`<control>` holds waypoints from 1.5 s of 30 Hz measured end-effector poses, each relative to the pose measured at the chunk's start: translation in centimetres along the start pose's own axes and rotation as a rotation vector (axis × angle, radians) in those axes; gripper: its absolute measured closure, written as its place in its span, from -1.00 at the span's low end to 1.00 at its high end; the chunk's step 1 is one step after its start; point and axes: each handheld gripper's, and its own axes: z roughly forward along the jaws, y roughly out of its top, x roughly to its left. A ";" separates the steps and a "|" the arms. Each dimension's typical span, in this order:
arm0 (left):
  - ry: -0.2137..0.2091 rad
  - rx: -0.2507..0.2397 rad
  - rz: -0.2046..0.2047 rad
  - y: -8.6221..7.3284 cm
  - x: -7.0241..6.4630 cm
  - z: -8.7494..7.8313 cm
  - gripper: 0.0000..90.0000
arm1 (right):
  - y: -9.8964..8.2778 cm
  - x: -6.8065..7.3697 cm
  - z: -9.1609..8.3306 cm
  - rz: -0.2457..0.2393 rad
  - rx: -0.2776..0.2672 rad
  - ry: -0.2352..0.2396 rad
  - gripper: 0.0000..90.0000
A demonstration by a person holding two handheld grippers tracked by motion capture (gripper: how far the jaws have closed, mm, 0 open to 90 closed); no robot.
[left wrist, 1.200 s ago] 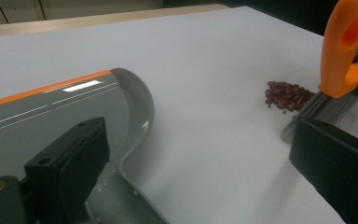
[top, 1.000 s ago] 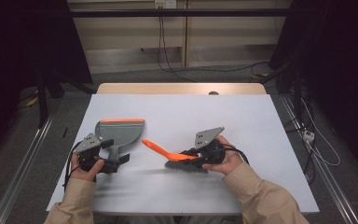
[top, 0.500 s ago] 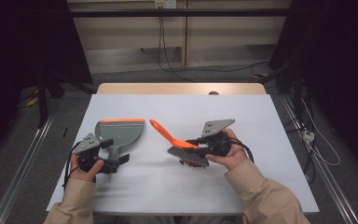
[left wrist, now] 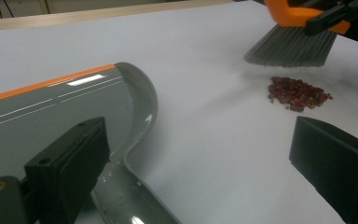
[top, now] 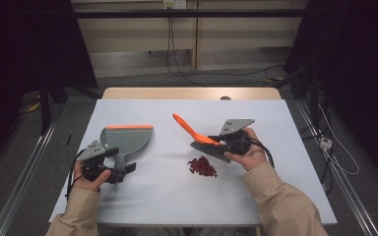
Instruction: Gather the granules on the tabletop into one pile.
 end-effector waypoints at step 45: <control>0.057 0.056 -0.045 -0.2 0.6 -0.4 -0.88 | -2.4 -0.9 -2.8 0.196 -0.001 -0.088 0.59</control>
